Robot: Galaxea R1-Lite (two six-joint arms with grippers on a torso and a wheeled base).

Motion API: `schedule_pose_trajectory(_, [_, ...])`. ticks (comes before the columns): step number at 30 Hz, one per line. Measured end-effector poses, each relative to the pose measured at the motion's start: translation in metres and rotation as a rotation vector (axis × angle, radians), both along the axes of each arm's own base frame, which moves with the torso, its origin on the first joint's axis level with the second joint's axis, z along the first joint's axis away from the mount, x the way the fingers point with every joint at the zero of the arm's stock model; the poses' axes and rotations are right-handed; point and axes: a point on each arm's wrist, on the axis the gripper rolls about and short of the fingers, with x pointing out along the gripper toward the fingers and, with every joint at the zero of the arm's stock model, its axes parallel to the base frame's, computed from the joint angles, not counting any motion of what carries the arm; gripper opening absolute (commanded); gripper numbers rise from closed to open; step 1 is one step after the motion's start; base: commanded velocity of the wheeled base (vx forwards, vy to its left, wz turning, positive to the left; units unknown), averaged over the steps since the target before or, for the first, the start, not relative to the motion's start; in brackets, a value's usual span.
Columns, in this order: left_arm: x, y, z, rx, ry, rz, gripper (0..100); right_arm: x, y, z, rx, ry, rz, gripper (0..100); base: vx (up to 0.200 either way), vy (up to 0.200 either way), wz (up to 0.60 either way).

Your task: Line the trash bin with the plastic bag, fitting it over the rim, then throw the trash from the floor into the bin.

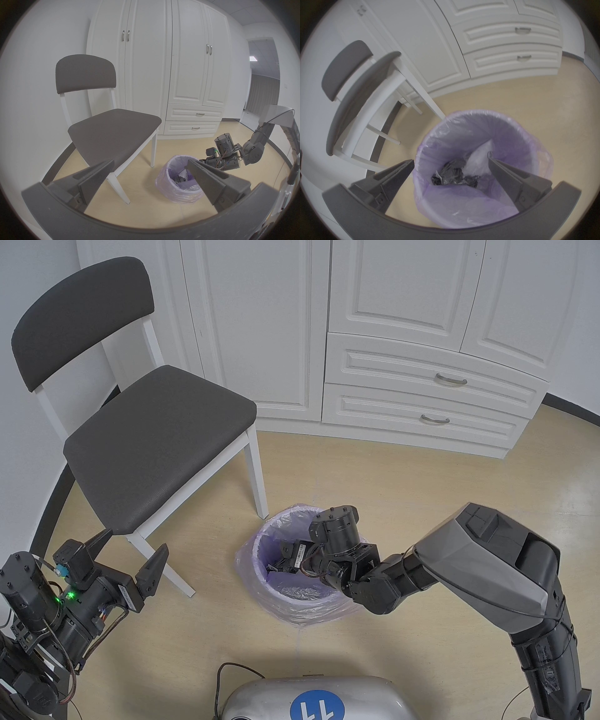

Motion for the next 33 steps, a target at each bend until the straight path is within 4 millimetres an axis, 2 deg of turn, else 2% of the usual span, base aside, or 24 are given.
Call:
schedule_pose_trajectory(8, [0.000,0.000,0.000,0.001,0.002,0.000,100,0.003,0.011,-0.010,0.034,0.048,-0.003,100,0.000,0.000,0.00])
schedule_pose_trajectory(18, [0.001,0.000,-0.001,0.002,0.006,-0.002,100,0.011,0.018,-0.035,0.109,0.064,-0.011,100,0.000,0.000,0.00])
schedule_pose_trajectory(24, [0.000,-0.001,-0.001,0.001,0.007,-0.007,100,0.000,0.019,-0.054,0.038,0.121,0.012,100,0.000,0.000,0.00])
schedule_pose_trajectory(33, [0.000,-0.002,-0.001,0.001,0.007,-0.009,100,-0.018,0.022,-0.062,-0.002,0.157,0.055,100,0.000,0.000,0.00])
